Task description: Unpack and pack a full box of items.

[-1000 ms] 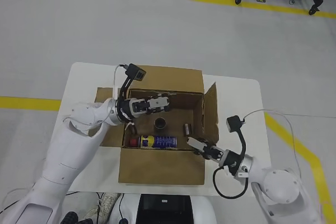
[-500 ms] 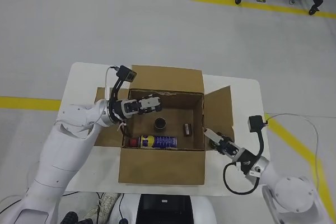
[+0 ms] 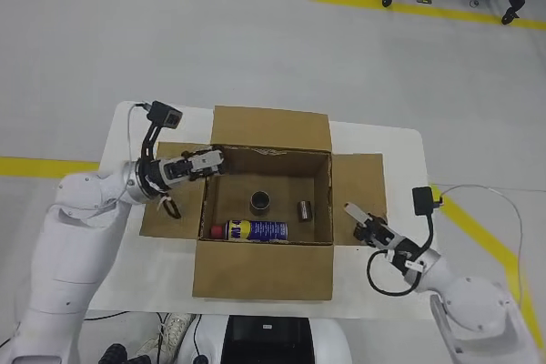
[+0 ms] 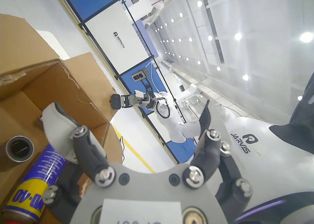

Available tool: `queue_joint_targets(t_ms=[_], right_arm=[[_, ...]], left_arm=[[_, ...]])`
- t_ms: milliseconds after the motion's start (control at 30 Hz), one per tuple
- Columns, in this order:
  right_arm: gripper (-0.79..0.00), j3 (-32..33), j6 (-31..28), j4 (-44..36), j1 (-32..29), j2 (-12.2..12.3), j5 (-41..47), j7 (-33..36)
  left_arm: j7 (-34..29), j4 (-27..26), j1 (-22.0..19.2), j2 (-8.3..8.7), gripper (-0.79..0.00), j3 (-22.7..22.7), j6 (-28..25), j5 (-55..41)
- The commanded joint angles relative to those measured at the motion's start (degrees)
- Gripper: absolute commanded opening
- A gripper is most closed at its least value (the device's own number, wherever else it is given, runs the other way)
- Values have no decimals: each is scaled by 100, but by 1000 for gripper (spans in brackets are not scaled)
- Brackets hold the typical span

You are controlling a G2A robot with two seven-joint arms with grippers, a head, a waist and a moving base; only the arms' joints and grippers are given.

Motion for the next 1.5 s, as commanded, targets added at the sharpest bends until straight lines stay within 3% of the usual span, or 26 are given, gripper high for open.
queue_joint_targets(t_ms=[0, 367, 800, 1133, 1467], right_arm=[[0, -32, 75, 88, 69, 1, -39, -6], [0, -263, 326, 472, 352, -7, -126, -101], [0, -549, 490, 629, 543, -23, -381, -302], [0, -922, 551, 615, 763, -15, -813, -75], [0, -1087, 563, 631, 867, -25, -826, -24]], left_arm=[[21, 18, 19, 25, 0, -207, 40, -38], [-86, 553, 96, 194, 0, -1192, 530, 186], [-97, 985, 430, 323, 0, -1863, 592, 363], [25, 1114, 496, 414, 0, -2214, 669, 584], [-157, 1188, 489, 485, 0, -2271, 748, 610]])
